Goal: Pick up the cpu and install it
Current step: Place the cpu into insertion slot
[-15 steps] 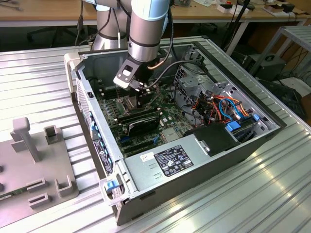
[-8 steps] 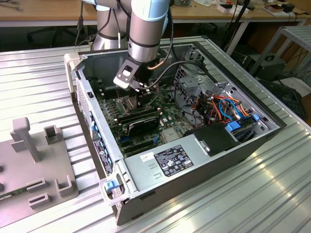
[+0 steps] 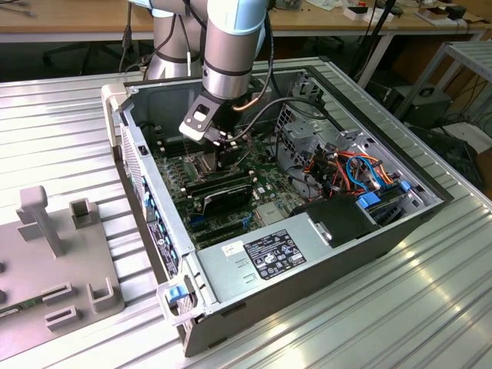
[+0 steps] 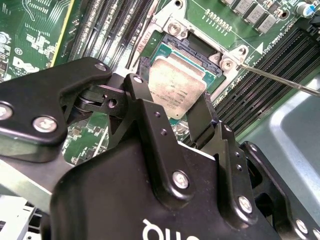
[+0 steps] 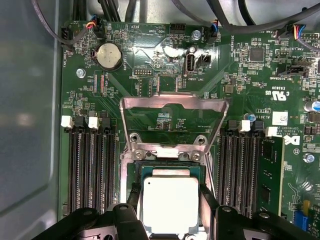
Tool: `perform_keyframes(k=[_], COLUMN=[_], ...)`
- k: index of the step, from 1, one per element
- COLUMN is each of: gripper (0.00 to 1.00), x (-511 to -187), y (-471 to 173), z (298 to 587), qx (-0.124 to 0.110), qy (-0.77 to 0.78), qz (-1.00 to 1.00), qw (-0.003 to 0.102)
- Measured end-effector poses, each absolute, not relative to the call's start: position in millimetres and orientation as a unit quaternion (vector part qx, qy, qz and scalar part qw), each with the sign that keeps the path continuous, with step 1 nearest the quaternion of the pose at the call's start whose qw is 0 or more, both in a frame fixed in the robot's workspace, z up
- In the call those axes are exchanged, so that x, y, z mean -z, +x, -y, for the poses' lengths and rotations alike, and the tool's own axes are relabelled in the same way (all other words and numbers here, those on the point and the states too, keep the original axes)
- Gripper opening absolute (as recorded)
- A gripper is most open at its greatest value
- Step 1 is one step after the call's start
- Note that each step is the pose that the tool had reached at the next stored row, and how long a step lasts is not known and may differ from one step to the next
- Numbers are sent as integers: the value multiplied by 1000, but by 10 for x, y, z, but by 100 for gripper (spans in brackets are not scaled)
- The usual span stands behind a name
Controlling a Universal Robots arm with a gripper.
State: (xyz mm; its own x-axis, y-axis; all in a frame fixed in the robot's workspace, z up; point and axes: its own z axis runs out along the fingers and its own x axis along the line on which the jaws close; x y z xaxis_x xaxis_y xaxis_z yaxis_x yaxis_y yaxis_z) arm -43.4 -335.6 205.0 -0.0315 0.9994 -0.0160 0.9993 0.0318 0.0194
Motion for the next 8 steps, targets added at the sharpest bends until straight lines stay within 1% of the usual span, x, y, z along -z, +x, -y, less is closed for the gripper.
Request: perform_keyframes(k=[8], gripper=[55], x=[-2030], y=[-449], z=[3329], qx=[-1], qy=[696], qz=[-718], qw=[12])
